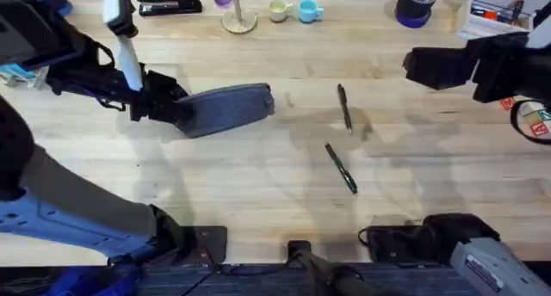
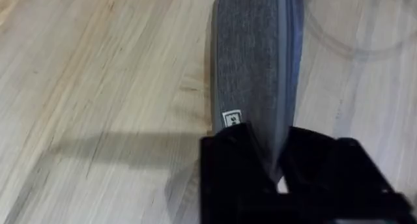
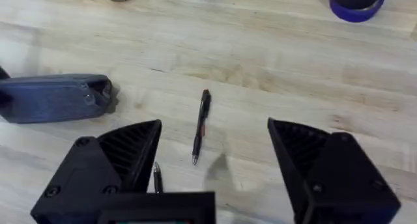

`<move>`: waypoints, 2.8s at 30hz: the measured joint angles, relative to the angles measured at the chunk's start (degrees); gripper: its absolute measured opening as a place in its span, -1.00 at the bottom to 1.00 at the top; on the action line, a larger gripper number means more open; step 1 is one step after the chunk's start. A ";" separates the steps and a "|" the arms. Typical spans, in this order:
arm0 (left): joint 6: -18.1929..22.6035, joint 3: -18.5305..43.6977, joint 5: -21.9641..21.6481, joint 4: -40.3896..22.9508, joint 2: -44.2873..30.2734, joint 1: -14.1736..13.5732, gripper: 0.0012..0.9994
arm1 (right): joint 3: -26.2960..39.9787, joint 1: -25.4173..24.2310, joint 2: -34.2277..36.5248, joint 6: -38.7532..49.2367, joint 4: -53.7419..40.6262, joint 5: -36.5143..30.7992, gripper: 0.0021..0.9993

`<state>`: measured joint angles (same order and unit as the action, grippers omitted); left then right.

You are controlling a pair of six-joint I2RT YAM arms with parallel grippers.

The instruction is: Unzip the bag, pick up the pens from the table one at a time and place them inside, then zip the bag closed.

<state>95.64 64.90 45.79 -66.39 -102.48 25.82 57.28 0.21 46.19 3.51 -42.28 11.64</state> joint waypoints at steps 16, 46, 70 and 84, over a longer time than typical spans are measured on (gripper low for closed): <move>-0.03 0.00 -0.56 0.21 0.00 -0.45 -0.92 | 0.28 0.00 4.50 5.79 0.09 18.69 0.99; -0.02 0.00 -0.56 0.21 0.00 -0.45 -0.92 | 4.50 13.88 19.82 15.66 0.19 32.68 0.99; -0.03 0.00 -0.56 0.21 0.00 -0.45 -0.92 | 4.52 15.41 28.83 2.99 0.37 28.24 0.99; -0.01 0.00 -0.56 0.48 0.00 -0.45 -0.91 | 4.52 24.53 34.02 -0.57 11.40 18.24 1.00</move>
<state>95.63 64.90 45.23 -65.91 -102.48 25.36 61.80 24.74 80.22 2.94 -30.88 29.88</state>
